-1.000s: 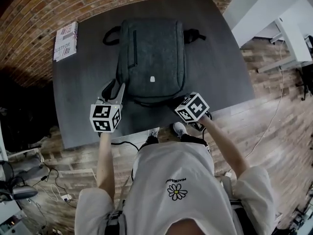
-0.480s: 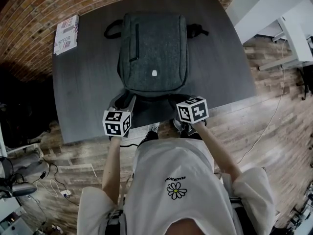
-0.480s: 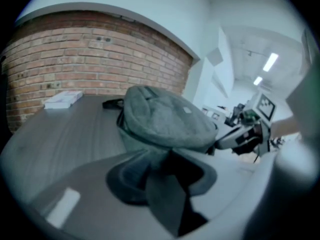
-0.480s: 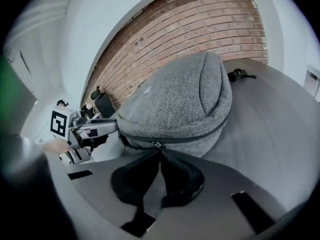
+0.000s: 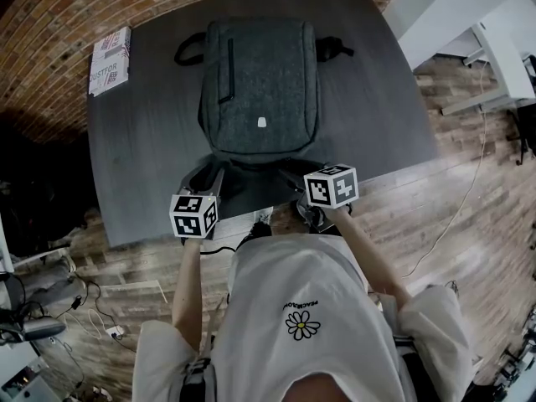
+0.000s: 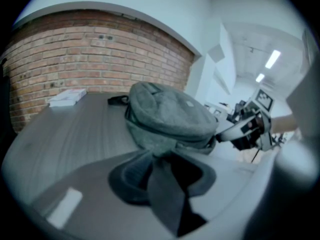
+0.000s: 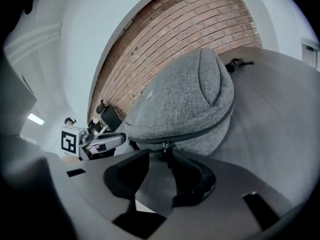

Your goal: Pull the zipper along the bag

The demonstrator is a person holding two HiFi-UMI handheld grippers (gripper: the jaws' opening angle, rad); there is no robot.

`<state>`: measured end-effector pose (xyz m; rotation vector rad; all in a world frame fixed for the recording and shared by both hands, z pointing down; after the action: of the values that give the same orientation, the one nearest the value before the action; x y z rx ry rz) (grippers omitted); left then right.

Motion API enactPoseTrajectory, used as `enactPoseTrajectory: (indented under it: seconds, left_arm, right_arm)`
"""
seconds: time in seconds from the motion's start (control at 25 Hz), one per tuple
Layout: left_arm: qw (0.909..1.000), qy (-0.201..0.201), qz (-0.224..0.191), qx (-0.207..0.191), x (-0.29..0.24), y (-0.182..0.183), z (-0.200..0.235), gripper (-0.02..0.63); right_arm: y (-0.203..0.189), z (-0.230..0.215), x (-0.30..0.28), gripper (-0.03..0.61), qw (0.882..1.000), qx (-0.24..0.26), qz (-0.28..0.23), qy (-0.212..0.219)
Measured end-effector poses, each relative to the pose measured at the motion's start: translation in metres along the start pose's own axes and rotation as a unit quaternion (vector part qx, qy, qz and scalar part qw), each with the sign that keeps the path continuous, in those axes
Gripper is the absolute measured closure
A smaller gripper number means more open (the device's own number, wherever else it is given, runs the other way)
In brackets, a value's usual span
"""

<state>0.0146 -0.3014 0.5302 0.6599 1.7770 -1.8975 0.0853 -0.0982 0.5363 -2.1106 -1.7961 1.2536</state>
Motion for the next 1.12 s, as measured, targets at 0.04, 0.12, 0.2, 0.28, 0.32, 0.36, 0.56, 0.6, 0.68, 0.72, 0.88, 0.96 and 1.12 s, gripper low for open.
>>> enactPoseTrajectory:
  seconds: [0.04,0.12,0.2,0.28,0.32,0.36,0.56,0.6,0.68,0.72,0.88,0.96,1.12]
  left_arm:
    - [1.0,0.0,-0.001,0.0,0.001,0.001,-0.001,0.5]
    - [1.0,-0.001,-0.002,0.001,0.0,0.001,-0.003,0.502]
    - [1.0,-0.005,0.0,-0.003,-0.001,0.001,-0.006,0.503]
    - [0.9998,-0.012,0.005,-0.014,-0.002,0.0,-0.01,0.508]
    - [0.9996,-0.019,0.009,-0.021,-0.002,-0.001,-0.013,0.511]
    - [0.9991,-0.028,0.013,-0.03,-0.003,-0.002,-0.016,0.516]
    - [0.9922,-0.103,0.016,-0.068,-0.012,-0.006,-0.043,0.532]
    - [0.9908,-0.11,0.015,-0.077,-0.014,-0.005,-0.049,0.532]
    - [0.9889,-0.116,0.013,-0.092,-0.014,-0.004,-0.058,0.536]
    - [0.9883,-0.117,0.011,-0.098,-0.012,-0.003,-0.06,0.538]
    - [0.9916,-0.091,-0.001,-0.092,-0.007,0.001,-0.04,0.518]
    - [0.9942,-0.075,-0.008,-0.077,-0.011,0.009,-0.024,0.517]
    - [0.9921,-0.067,-0.05,-0.093,-0.024,0.048,-0.02,0.517]
  right_arm:
    - [0.001,0.0,0.0,0.451,1.0,-0.003,-0.003,-0.004]
    - [0.001,-0.005,0.0,0.516,1.0,-0.004,-0.009,-0.025]
    - [0.001,-0.007,-0.001,0.522,0.999,-0.006,-0.014,-0.038]
    - [0.0,-0.007,-0.002,0.559,0.999,0.007,-0.007,-0.049]
    - [0.0,-0.006,-0.001,0.566,0.998,0.024,0.002,-0.053]
    - [0.0,-0.004,0.001,0.569,0.997,0.046,0.014,-0.056]
    - [0.009,0.003,0.008,0.571,0.984,0.144,0.072,-0.072]
    - [0.01,0.002,0.011,0.571,0.981,0.157,0.081,-0.079]
    - [0.01,-0.003,0.018,0.571,0.977,0.172,0.092,-0.091]
    - [0.011,-0.005,0.022,0.571,0.976,0.175,0.093,-0.096]
    - [0.017,-0.024,0.04,0.571,0.966,0.196,0.098,-0.137]
    - [0.022,-0.04,0.053,0.571,0.961,0.199,0.097,-0.165]
    - [0.034,-0.081,0.087,0.571,0.945,0.2,0.094,-0.24]
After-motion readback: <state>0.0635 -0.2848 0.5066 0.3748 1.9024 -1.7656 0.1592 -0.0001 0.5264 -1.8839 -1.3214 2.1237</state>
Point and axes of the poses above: the fingertips, and each gripper's own axes: x backward along the fingers, z to its left, y out of its top, the point moved 4 cm from there along x, backward along the fingers, and after that the axes turned 11 degrees about y, right-handed, at the moved point
